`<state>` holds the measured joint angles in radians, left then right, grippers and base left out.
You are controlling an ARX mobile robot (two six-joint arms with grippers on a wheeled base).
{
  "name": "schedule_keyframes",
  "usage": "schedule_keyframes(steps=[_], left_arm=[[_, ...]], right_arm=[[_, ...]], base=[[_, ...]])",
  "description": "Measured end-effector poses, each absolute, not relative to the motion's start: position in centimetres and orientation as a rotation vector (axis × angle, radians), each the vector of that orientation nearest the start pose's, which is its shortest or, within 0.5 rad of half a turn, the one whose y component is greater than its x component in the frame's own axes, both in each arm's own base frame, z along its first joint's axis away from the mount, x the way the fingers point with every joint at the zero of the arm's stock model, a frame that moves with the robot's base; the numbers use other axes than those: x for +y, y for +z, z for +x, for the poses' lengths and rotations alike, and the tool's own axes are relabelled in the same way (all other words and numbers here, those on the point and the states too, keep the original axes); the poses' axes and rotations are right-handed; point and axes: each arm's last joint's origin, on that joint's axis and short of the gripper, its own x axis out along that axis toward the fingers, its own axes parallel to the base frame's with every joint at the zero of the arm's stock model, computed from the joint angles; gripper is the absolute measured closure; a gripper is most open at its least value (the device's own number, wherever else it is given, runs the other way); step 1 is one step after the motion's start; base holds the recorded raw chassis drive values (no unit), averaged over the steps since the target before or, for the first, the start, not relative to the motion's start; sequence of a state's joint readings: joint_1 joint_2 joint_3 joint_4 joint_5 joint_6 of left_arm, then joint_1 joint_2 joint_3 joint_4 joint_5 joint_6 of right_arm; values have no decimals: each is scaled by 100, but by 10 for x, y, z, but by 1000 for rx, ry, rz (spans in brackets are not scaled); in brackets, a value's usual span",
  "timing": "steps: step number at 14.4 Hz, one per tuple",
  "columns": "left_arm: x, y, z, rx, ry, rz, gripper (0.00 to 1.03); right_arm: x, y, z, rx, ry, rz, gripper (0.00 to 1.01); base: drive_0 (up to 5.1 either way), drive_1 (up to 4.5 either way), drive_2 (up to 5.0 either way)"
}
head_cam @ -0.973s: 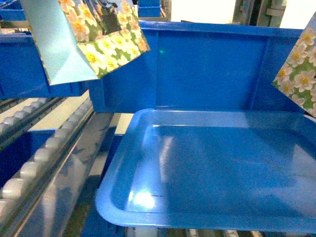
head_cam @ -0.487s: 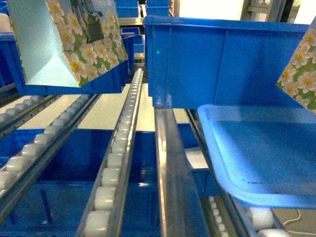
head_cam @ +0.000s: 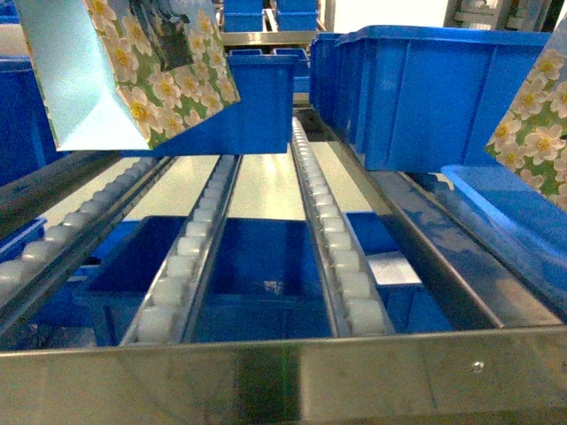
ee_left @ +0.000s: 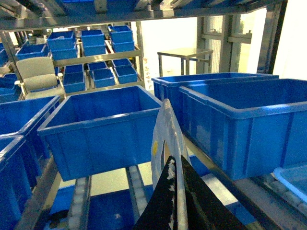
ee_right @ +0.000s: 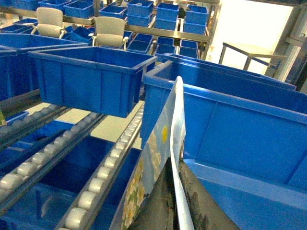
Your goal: Move flower gift bag to table near conveyor
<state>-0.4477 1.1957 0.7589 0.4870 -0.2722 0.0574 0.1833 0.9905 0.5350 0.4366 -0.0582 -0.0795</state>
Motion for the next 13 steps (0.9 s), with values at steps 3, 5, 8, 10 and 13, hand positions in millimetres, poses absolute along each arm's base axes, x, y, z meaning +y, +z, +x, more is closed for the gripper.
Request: schedule_keyframes(steps=[3, 5, 8, 10, 13], left_arm=[[-108, 305, 243, -52, -174, 40, 101], [-108, 305, 243, -52, -174, 40, 101], [-108, 305, 243, -51, -174, 40, 101], [-108, 304, 243, -50, -174, 40, 101], [-108, 305, 243, -51, -174, 40, 101]], right_arm=[[41, 269, 214, 9, 242, -80, 99], [41, 269, 214, 9, 242, -80, 99], [41, 269, 214, 9, 241, -80, 99], [42, 268, 214, 10, 244, -80, 99], [41, 269, 214, 5, 243, -80, 99]], base=[[-448, -3, 415], [-448, -3, 415], [-448, -3, 415], [-448, -3, 415], [-448, -3, 415]])
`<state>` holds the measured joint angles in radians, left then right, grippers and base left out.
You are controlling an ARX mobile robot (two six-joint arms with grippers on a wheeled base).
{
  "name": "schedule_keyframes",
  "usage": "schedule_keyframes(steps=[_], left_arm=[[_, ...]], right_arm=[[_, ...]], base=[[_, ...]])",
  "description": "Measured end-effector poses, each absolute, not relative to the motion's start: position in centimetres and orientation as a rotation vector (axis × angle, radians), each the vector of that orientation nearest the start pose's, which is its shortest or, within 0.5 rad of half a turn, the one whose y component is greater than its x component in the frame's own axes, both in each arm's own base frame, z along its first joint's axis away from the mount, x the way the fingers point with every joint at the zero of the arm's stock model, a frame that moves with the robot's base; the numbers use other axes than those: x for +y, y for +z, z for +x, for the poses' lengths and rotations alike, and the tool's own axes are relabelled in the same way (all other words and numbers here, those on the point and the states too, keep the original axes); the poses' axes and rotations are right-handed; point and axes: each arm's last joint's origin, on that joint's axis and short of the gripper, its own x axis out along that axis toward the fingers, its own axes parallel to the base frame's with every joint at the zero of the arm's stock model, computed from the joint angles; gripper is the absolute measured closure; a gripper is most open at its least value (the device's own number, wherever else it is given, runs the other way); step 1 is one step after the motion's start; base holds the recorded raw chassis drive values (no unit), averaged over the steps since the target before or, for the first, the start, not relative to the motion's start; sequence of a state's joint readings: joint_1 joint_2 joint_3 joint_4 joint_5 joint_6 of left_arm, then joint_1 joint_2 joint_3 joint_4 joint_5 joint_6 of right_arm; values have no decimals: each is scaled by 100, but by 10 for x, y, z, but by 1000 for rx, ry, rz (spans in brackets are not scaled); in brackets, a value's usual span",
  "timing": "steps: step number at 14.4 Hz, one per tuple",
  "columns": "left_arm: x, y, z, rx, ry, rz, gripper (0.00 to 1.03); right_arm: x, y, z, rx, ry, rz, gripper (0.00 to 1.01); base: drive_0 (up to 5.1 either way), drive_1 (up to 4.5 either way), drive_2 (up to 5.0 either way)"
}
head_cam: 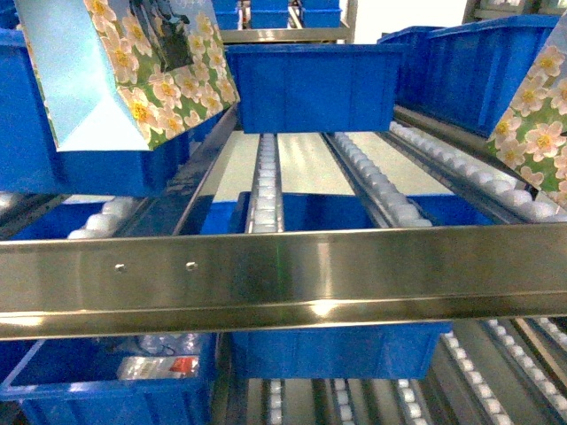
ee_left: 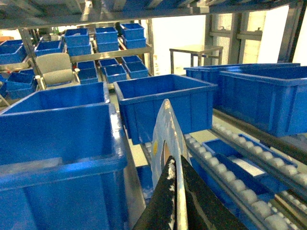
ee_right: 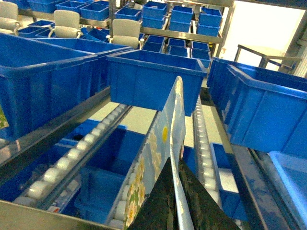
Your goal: Move flower gift bag to table near conveyor
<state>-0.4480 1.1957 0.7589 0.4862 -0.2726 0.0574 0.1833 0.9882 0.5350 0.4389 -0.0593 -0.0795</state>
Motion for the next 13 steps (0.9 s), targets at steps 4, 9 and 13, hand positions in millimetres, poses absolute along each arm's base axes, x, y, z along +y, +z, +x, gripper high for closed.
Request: schedule_keyframes(steps=[4, 9, 13], left_arm=[[-108, 305, 243, -51, -175, 40, 101], [-108, 304, 243, -49, -174, 41, 101], [-108, 305, 243, -53, -172, 39, 101]], right_arm=[[41, 269, 214, 8, 244, -80, 99], [41, 269, 214, 10, 243, -80, 99], [41, 269, 214, 5, 242, -80, 99]], base=[[-448, -3, 415], [-448, -3, 415], [-448, -3, 415]])
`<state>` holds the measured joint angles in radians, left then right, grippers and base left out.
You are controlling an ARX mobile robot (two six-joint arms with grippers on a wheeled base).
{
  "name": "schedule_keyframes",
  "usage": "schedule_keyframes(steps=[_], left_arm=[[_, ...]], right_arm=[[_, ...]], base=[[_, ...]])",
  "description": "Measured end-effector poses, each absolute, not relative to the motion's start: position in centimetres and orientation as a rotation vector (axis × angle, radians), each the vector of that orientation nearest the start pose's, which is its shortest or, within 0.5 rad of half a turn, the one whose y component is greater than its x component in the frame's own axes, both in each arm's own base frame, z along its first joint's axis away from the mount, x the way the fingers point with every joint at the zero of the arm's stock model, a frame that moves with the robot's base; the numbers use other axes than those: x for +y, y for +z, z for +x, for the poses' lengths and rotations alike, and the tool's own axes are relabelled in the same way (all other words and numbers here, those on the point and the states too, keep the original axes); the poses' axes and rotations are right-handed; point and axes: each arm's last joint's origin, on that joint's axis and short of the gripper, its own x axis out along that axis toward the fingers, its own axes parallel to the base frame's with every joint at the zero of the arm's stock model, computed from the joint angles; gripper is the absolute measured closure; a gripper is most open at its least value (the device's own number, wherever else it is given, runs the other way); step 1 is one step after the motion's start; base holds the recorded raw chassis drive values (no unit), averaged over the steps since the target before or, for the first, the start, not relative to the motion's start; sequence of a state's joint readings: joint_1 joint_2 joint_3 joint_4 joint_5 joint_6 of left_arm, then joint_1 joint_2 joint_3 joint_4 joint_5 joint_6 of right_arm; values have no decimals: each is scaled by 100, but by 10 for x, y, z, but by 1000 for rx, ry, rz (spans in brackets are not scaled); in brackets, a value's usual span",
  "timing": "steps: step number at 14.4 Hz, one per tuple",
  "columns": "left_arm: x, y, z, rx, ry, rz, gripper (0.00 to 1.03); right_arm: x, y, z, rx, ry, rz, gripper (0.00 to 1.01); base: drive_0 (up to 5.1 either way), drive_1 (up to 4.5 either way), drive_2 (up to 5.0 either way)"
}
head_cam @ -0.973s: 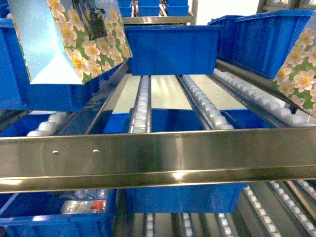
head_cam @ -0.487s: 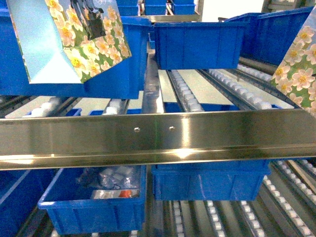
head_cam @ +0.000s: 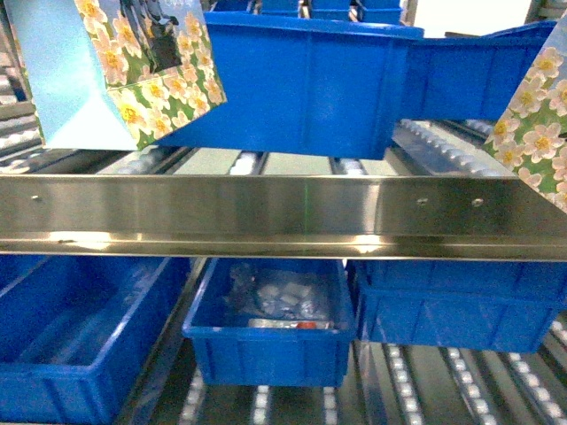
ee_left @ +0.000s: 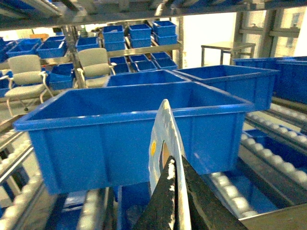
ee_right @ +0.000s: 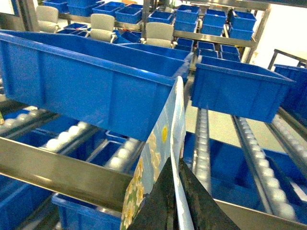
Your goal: Move flower gift bag to table near conveyor
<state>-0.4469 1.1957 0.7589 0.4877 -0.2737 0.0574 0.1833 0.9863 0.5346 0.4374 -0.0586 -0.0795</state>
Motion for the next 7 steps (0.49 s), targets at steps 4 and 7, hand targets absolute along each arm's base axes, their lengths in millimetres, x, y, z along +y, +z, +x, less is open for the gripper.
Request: schedule_keyframes(steps=[4, 7], left_arm=[[-107, 305, 244, -50, -169, 40, 101], [-108, 305, 243, -50, -174, 40, 101]], right_arm=[[41, 269, 214, 7, 245, -80, 99], [41, 269, 214, 5, 244, -80, 99]], base=[[-330, 178, 526], [-330, 178, 526]])
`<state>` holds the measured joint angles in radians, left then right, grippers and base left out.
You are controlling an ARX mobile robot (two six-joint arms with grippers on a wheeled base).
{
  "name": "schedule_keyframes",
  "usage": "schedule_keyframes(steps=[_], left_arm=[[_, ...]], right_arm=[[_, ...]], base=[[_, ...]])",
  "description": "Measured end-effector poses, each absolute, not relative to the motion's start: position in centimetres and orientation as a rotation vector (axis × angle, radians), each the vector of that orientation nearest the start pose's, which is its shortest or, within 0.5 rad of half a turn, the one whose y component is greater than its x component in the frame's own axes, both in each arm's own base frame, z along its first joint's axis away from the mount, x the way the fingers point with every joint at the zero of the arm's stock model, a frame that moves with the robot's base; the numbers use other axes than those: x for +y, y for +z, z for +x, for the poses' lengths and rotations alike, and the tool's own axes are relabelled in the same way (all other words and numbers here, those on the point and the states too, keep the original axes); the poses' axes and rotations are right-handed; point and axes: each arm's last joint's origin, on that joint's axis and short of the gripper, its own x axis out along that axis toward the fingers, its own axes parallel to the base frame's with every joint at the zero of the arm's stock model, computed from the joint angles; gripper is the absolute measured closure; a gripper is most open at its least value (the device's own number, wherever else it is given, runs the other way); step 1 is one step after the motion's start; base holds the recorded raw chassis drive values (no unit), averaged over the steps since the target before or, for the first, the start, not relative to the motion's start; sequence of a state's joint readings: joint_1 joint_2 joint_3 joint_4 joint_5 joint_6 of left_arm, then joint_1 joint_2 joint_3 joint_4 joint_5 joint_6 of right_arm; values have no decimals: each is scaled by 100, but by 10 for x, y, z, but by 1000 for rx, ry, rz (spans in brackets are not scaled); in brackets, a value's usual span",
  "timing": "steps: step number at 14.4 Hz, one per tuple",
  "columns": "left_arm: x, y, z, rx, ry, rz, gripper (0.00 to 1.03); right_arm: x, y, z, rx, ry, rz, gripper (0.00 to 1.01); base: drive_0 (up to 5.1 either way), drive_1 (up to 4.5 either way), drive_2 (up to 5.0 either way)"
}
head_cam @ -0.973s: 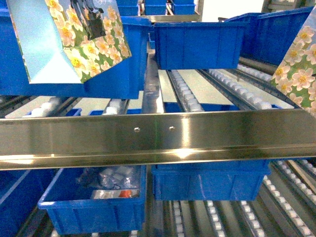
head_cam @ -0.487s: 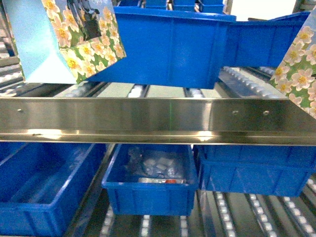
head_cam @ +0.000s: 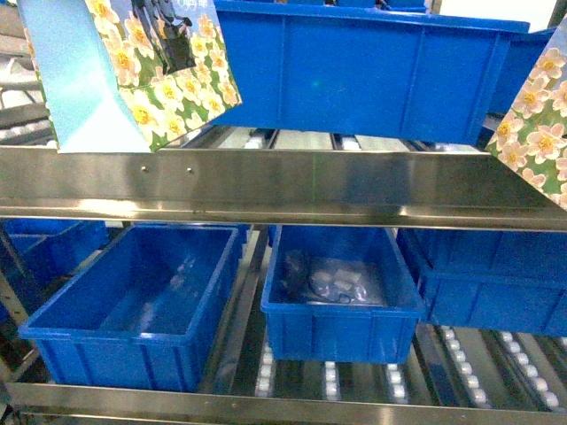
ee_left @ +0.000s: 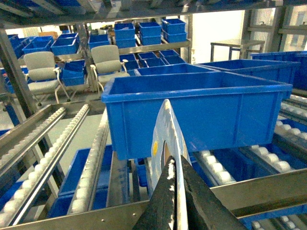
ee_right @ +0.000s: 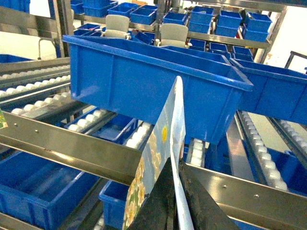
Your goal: Move flower gift bag to table near conveyor
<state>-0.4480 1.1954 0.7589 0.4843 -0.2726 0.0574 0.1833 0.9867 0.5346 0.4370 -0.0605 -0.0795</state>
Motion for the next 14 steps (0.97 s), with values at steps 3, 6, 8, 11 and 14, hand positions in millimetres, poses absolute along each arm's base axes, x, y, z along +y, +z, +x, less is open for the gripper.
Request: schedule_keyframes(steps=[3, 6, 8, 11, 14], left_arm=[[-108, 304, 243, -50, -174, 41, 101], [-108, 305, 243, -53, -176, 40, 101], [-108, 305, 243, -52, -176, 40, 101], [-108, 304, 243, -49, -176, 41, 101], [-108, 305, 243, -51, -175, 40, 101]], right_arm=[[41, 269, 214, 7, 240, -80, 99], [41, 269, 214, 3, 241, -80, 99], [41, 269, 214, 5, 241, -80, 99], [41, 269, 214, 9, 241, -80, 99], [41, 269, 214, 6, 241, -80, 99]], base=[[-330, 178, 526], [-330, 178, 526], [-330, 178, 526], [-330, 178, 526], [-330, 178, 526]])
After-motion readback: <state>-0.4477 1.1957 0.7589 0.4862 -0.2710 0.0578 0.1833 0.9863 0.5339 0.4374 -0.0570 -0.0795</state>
